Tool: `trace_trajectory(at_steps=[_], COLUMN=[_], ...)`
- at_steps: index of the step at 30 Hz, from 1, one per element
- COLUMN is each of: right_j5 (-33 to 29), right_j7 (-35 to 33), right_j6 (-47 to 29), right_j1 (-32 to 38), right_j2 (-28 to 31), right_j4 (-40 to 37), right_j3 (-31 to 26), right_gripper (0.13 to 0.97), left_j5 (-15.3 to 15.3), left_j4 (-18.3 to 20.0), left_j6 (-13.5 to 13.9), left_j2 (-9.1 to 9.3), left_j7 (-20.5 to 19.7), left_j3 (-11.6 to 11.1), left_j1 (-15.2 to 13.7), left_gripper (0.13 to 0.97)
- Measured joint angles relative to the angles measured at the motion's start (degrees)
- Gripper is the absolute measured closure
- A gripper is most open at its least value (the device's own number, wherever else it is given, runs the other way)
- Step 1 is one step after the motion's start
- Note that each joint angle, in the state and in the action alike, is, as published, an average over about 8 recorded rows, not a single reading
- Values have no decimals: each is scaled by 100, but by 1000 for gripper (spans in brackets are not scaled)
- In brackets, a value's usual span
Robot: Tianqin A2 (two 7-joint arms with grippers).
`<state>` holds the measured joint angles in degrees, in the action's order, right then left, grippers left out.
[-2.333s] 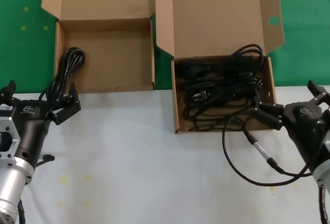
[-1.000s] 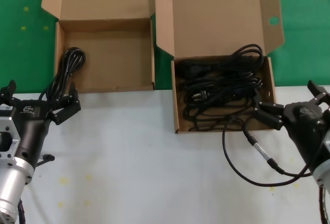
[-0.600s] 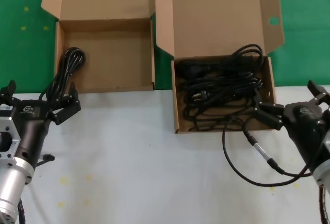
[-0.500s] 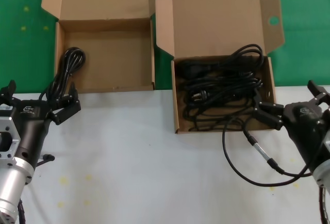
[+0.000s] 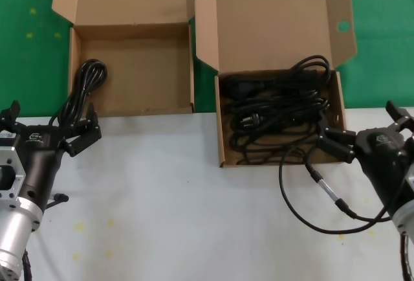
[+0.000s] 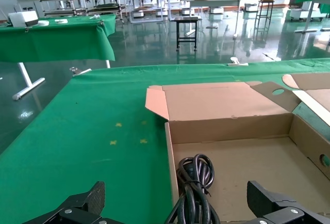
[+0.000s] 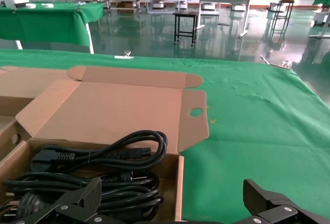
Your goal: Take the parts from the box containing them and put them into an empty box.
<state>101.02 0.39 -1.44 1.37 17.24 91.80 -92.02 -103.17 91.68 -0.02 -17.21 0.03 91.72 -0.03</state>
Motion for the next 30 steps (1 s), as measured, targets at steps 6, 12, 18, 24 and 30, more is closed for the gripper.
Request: trace_trajectory(at_steps=[6, 12, 18, 24, 30], right_j5=[0, 0, 0, 0, 0], right_j7=[0, 0, 0, 0, 0], right_j6=[0, 0, 0, 0, 0], right_j1=[0, 0, 0, 0, 0], right_j2=[0, 0, 0, 0, 0], right_j4=[0, 0, 0, 0, 0], right_j3=[0, 0, 0, 0, 0], right_gripper=[129, 129, 129, 129, 129], left_j5=[0, 0, 0, 0, 0], left_j4=[0, 0, 0, 0, 0], left_j6=[0, 0, 0, 0, 0], left_j2=[0, 0, 0, 0, 0], left_j7=[0, 0, 0, 0, 0], left_j3=[0, 0, 0, 0, 0], left_j1=[0, 0, 0, 0, 0], left_gripper=[132, 132, 132, 132, 132])
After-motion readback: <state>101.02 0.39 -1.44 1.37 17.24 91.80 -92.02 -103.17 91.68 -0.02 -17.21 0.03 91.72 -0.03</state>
